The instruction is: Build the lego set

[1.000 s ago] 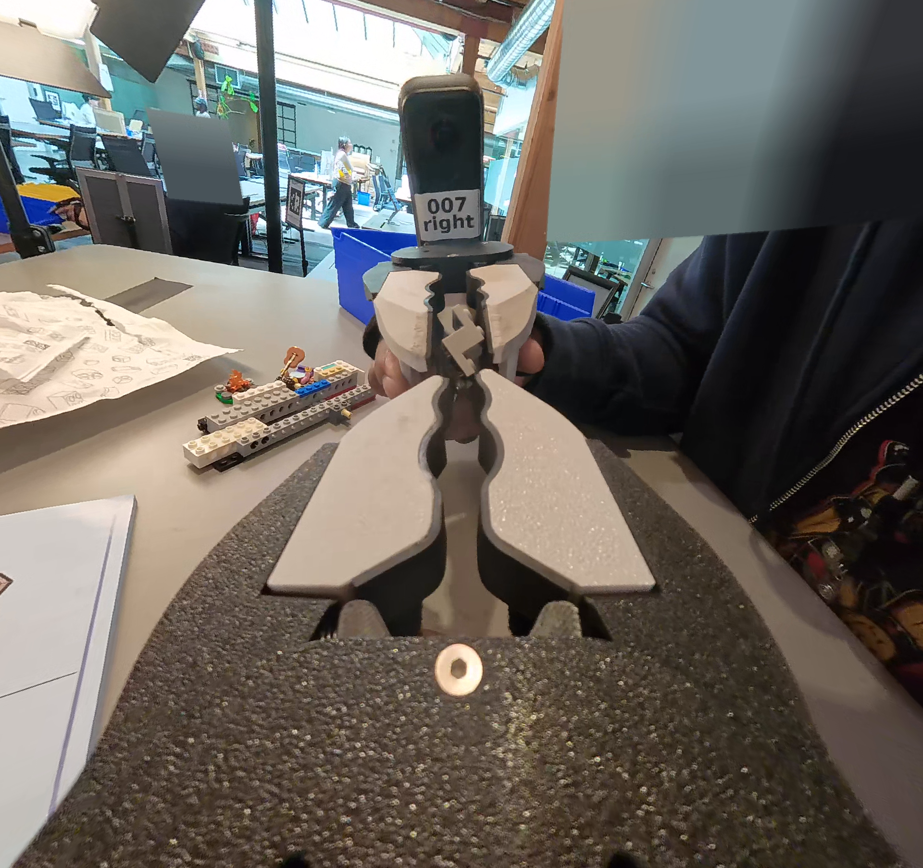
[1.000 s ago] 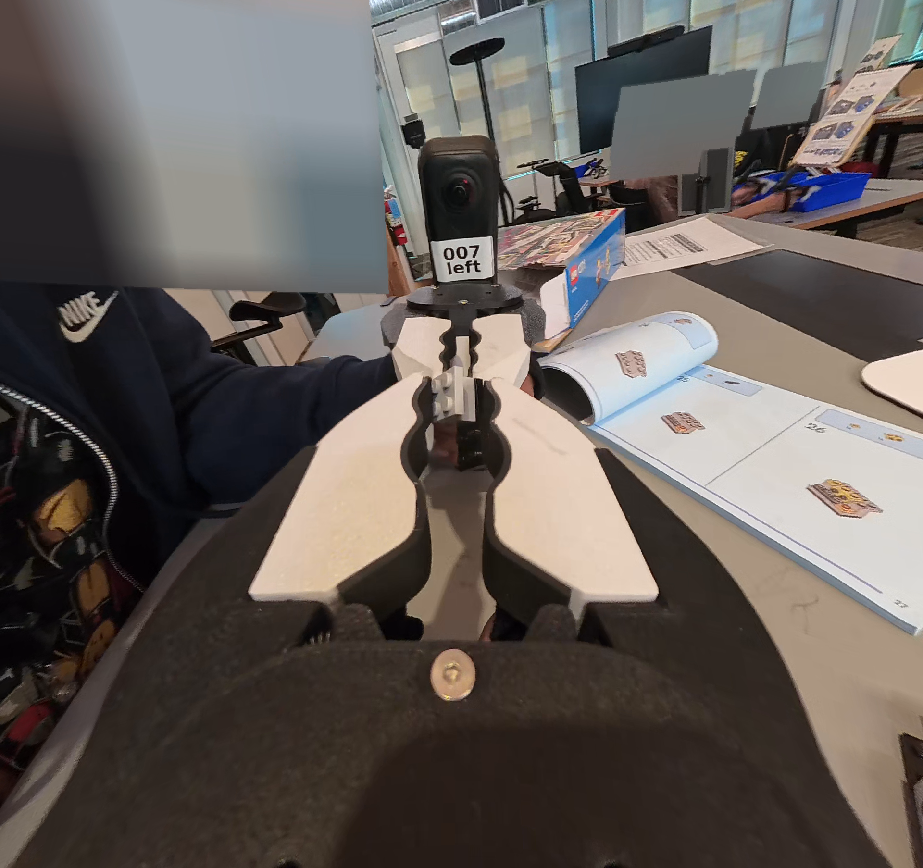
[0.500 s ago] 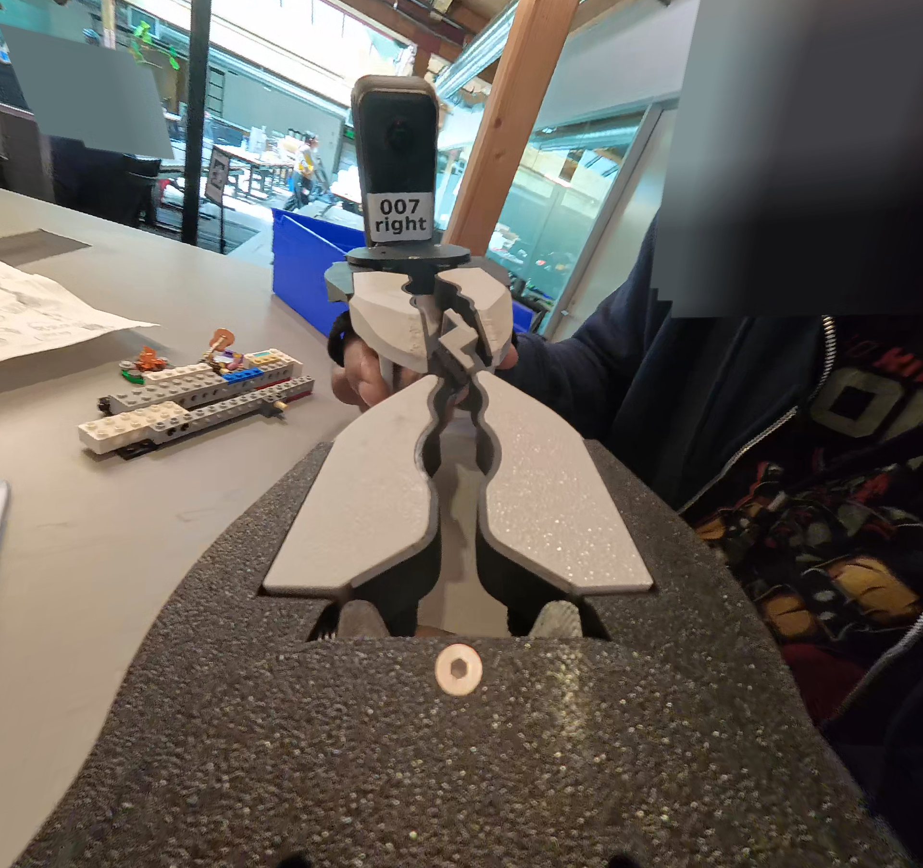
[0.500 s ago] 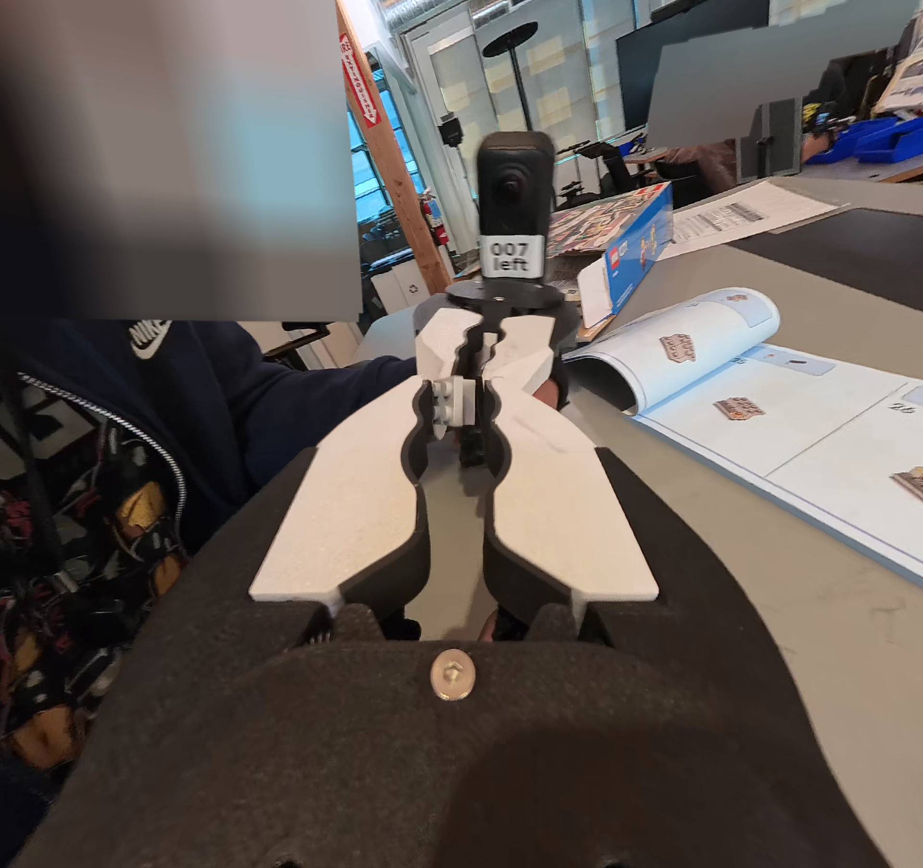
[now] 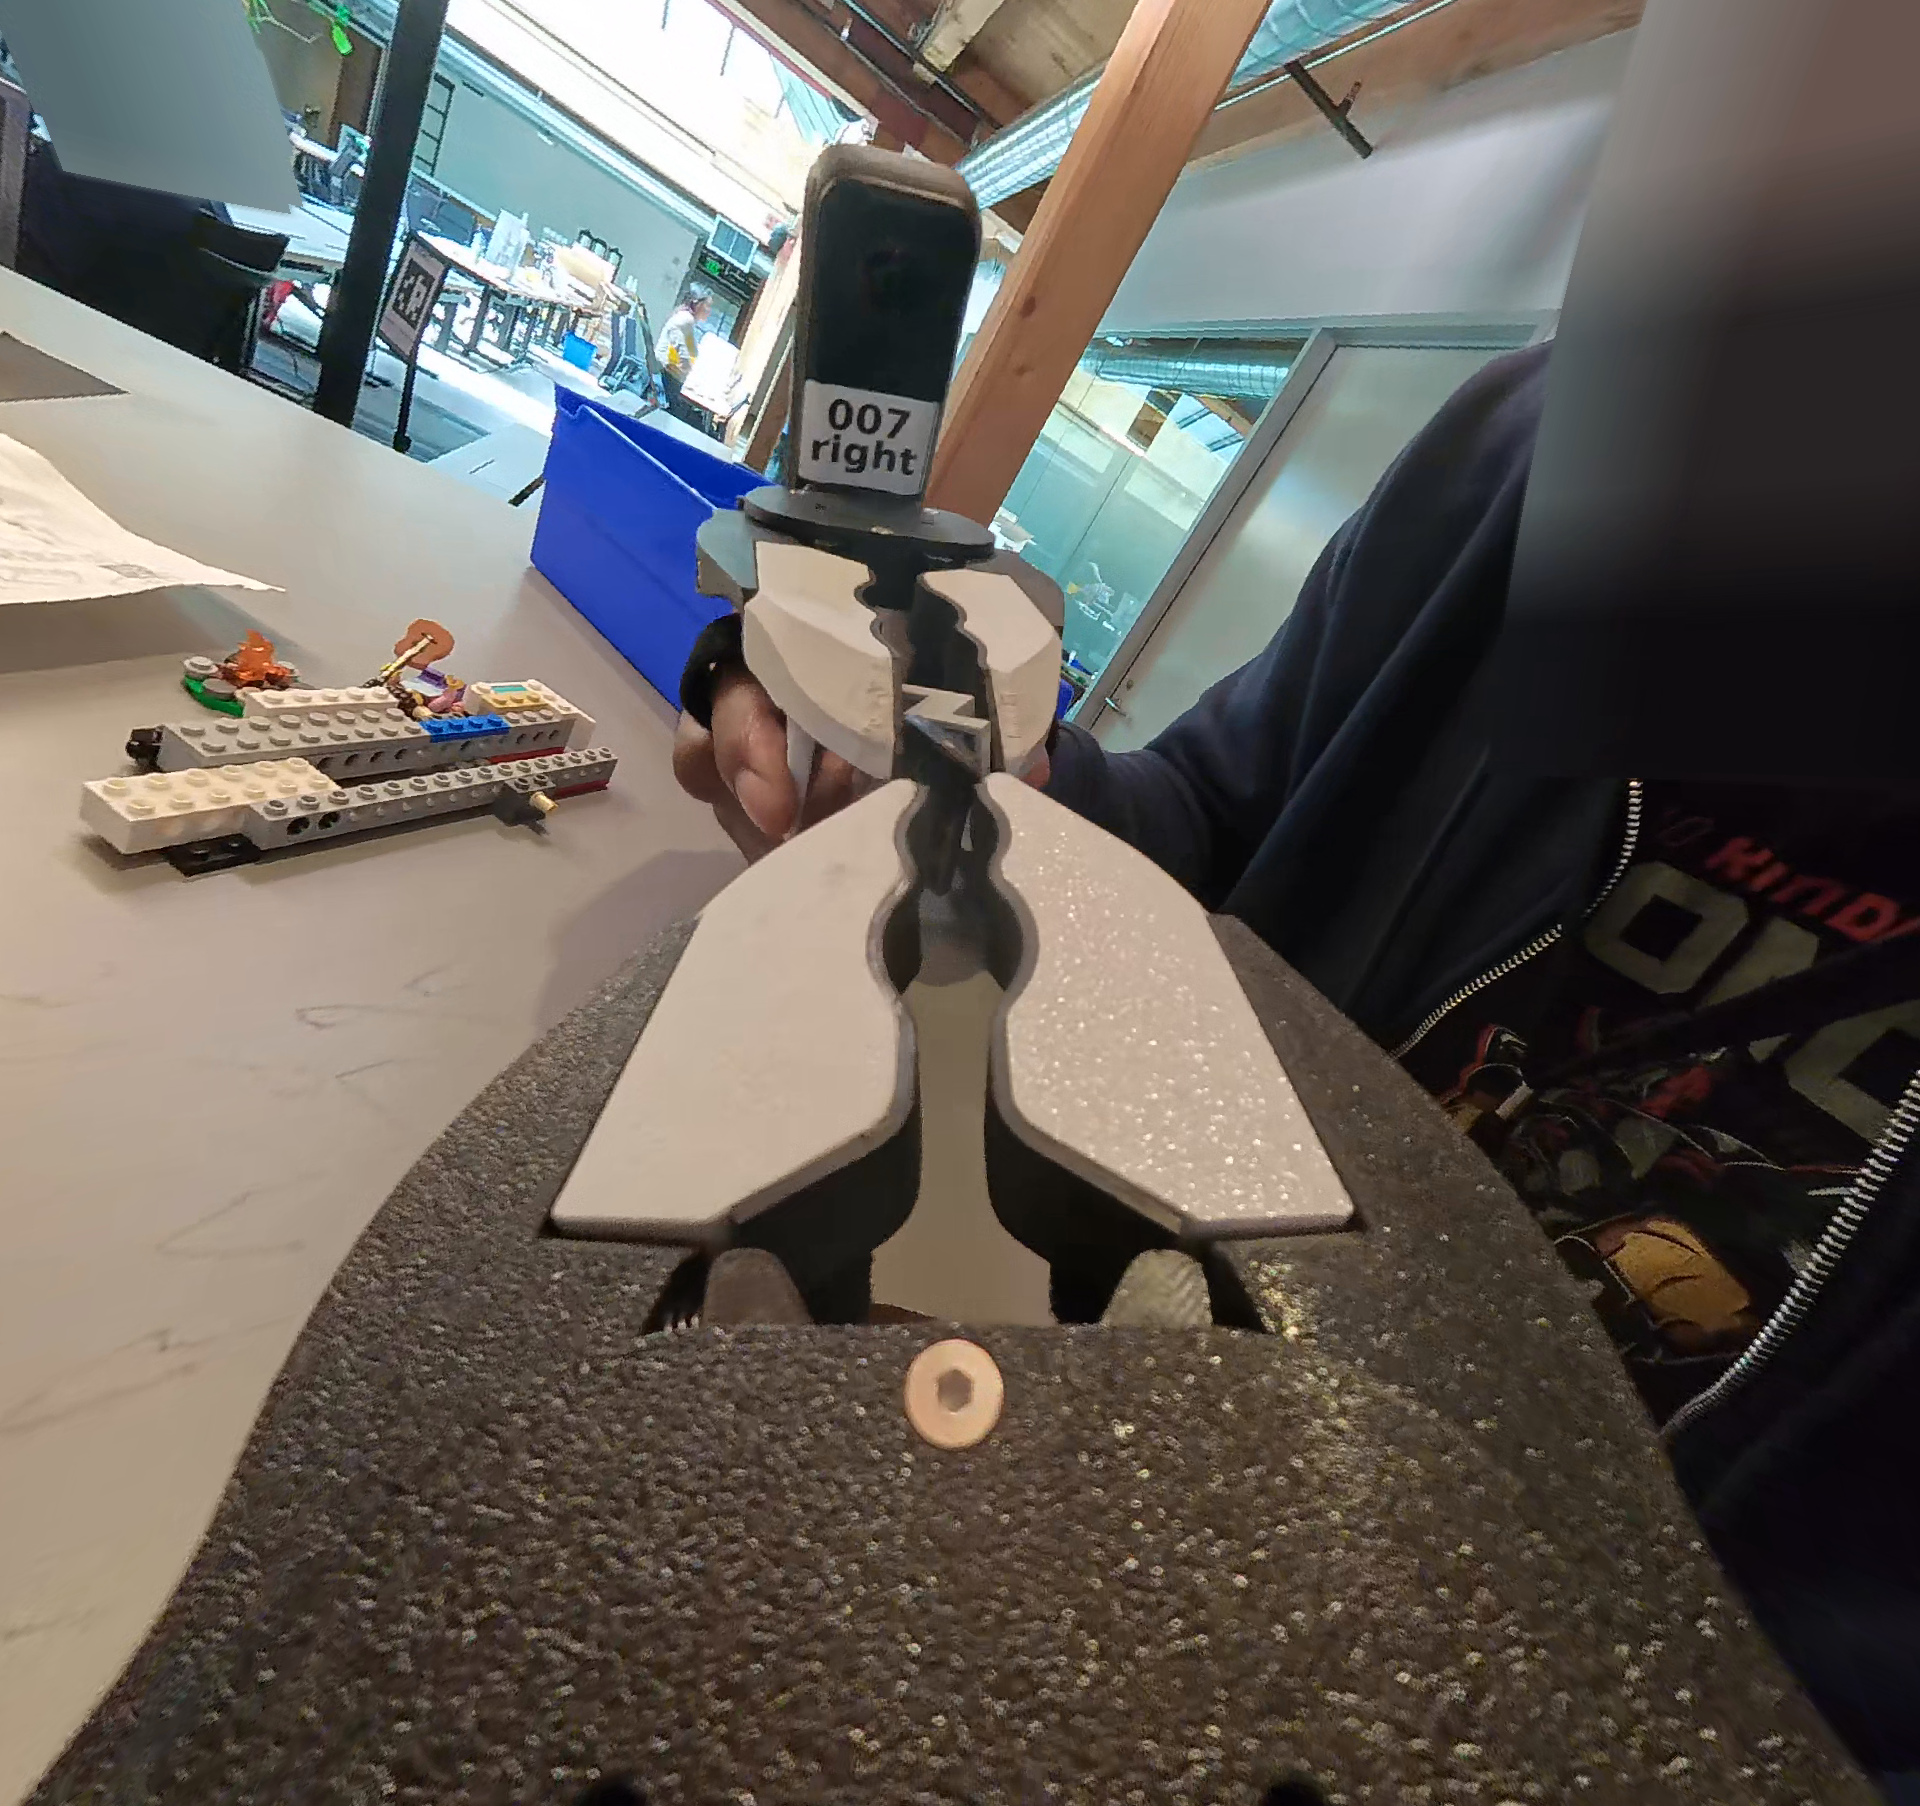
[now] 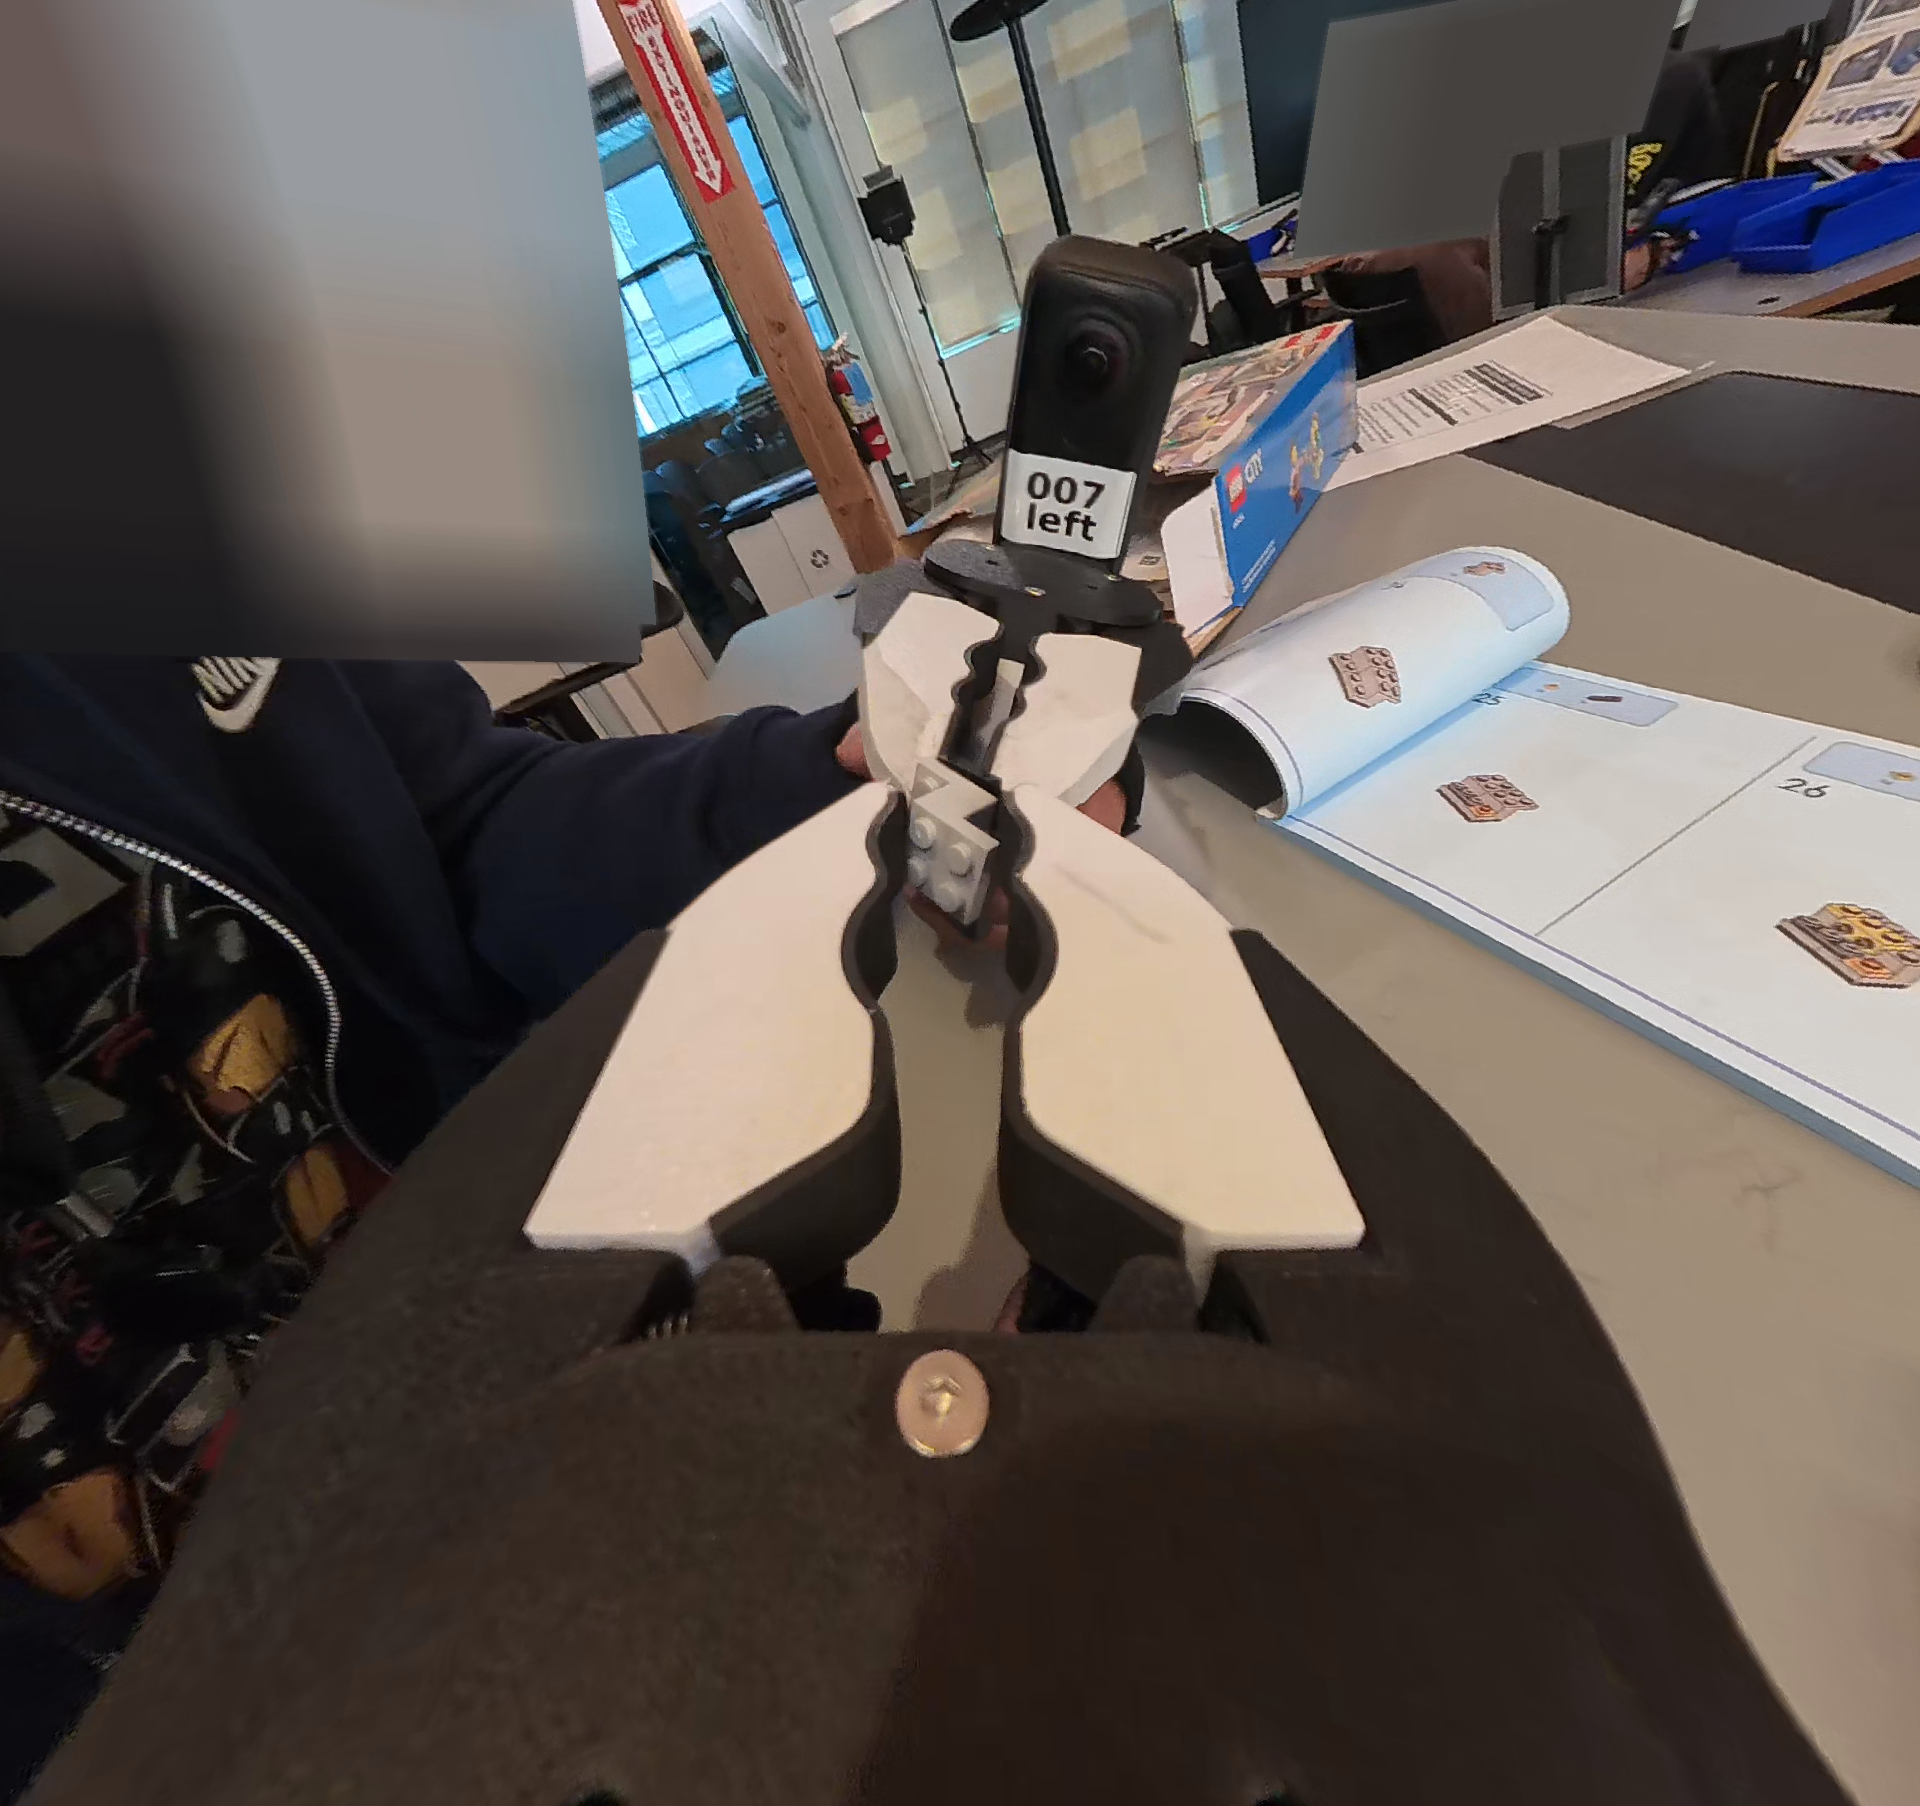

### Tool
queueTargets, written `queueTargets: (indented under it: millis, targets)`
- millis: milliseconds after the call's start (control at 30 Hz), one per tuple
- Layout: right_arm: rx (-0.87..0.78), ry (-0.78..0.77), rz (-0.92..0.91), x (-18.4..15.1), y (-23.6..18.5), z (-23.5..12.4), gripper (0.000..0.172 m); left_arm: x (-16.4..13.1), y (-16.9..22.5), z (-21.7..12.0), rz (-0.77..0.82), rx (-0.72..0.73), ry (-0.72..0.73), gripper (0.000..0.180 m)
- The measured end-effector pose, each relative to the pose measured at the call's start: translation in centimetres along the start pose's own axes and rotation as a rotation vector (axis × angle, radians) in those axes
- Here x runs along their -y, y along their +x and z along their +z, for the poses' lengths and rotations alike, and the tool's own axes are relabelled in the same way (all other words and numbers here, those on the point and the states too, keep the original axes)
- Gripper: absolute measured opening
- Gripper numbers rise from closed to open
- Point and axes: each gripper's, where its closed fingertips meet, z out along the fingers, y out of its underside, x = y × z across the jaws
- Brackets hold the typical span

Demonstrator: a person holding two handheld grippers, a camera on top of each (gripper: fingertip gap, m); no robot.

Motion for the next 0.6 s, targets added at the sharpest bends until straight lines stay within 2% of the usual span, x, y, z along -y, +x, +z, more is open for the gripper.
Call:
queueTargets:
  millis: [167, 467, 600]
  targets:
    - [-0.027, -0.047, -0.080, -0.4, -0.1, -0.1, 0.016, -0.3, 0.0, 0.1, -0.027, -0.004, -0.017, 0.007]
    - [0.062, 0.016, -0.037, 0.5, -1.3, -0.3, 0.016, 0.2, 1.3, 0.4, -0.054, -0.106, 0.039, 0.008]
    - [0.009, -0.002, -0.070, 0.5, -0.8, -0.5, 0.016, 0.5, 0.9, 0.6, -0.063, -0.083, 0.045, 0.007]
